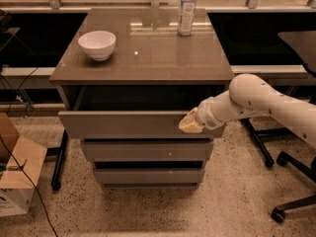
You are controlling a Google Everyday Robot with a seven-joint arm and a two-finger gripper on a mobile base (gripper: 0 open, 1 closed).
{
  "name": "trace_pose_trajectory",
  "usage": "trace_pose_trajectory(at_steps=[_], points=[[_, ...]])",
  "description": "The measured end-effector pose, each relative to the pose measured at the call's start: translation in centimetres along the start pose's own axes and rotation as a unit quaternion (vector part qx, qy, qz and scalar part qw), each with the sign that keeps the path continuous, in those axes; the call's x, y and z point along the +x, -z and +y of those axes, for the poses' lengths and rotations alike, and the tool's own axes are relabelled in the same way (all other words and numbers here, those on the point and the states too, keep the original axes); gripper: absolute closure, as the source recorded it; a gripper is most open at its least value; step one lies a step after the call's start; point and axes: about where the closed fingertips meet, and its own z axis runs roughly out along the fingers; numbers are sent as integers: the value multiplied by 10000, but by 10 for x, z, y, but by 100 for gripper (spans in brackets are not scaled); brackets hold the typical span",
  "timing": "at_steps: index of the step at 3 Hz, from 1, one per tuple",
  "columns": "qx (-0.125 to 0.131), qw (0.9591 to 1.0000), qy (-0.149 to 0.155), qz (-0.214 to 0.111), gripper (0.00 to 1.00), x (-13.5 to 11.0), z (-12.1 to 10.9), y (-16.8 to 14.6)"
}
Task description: Close top drawer
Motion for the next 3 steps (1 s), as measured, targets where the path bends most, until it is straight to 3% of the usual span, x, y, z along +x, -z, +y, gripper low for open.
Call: trace_pose_trajectory(at_steps=[1, 2, 3], points=[[108, 9998, 72, -145, 28, -12, -31, 0], [108, 9998, 72, -145, 5, -12, -29, 1], [108, 9998, 72, -145, 0, -12, -29, 1]])
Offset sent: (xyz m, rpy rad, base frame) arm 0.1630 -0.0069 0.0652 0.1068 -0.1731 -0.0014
